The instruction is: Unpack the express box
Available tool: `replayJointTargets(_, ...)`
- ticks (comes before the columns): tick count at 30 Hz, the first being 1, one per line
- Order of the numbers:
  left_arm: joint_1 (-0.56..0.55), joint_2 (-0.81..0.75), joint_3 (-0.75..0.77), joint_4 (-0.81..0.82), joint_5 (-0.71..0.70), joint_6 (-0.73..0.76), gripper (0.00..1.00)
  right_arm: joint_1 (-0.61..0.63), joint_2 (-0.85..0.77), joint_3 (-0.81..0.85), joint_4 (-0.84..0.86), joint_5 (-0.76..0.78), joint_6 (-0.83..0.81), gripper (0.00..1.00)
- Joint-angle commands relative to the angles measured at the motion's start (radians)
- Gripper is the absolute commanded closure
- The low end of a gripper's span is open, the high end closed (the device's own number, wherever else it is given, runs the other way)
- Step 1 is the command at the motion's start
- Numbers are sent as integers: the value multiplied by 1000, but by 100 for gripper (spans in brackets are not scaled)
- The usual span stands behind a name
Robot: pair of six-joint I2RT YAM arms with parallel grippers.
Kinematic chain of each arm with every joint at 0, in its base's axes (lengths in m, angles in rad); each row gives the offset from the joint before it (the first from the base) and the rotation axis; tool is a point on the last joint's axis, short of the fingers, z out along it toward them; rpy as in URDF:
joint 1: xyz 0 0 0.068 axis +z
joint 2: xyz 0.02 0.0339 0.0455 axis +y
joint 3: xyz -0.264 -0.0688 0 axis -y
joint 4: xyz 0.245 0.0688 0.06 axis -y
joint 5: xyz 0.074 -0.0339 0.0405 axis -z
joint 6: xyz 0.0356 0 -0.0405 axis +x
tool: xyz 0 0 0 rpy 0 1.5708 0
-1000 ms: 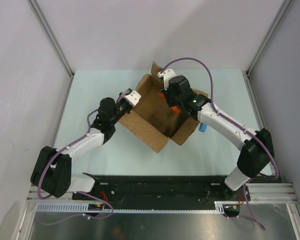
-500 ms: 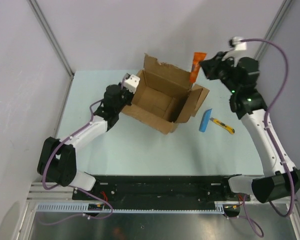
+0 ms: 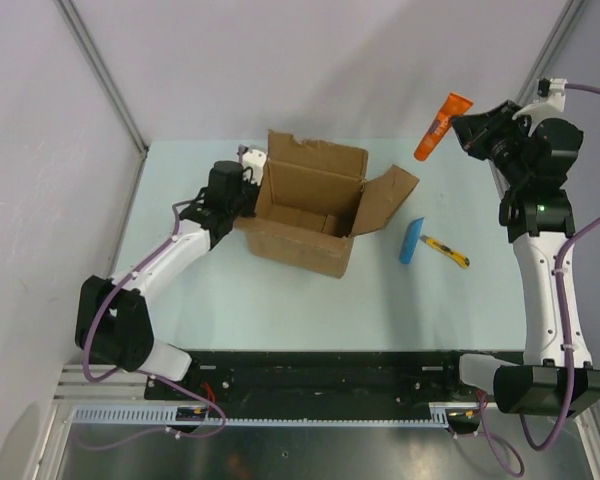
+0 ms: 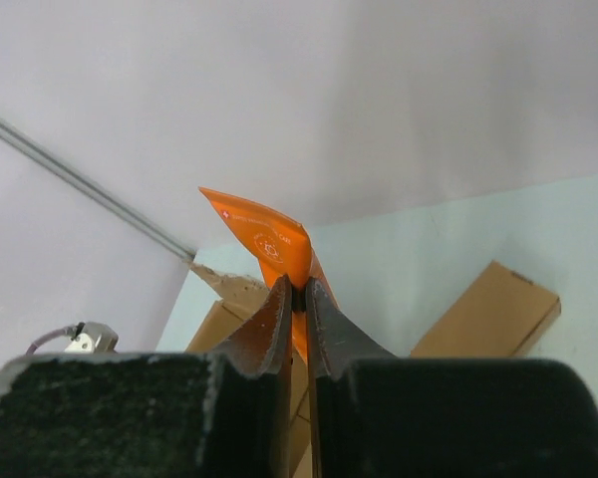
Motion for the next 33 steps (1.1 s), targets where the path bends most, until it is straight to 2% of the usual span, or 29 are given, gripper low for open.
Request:
replayJointTargets(1,11,-76,15,-126,4,-100,100,-11,27,-30,-152,-55,76,100)
replayJointTargets(4,23,-137,-22,-139,-2,-103,99,14,58,-110,-201,-102,119,100)
replayJointTargets(7,46,-182,-53,-143,-4,-102,99,53,81,-161,-279,-63,99,100)
replayJointTargets(13,63,-213,-99,-143,7,-105,98,54,207,-211,-424,22,52,100)
replayJointTargets(20,65,-245,-105,-143,16,-97,94,54,400,-259,-333,63,43,100)
replayJointTargets(21,66,-252,-105,-142,16,-97,94,82,423,-261,-332,74,47,100)
replayJointTargets(24,66,-256,-101,-140,27,-97,89,106,495,-268,-280,80,53,93)
replayJointTargets(29,66,-248,-79,-142,39,-97,86,130,536,-268,-258,181,64,67)
replayJointTargets(33,66,-259,-59,-142,52,-95,84,129,509,-268,-296,226,64,59)
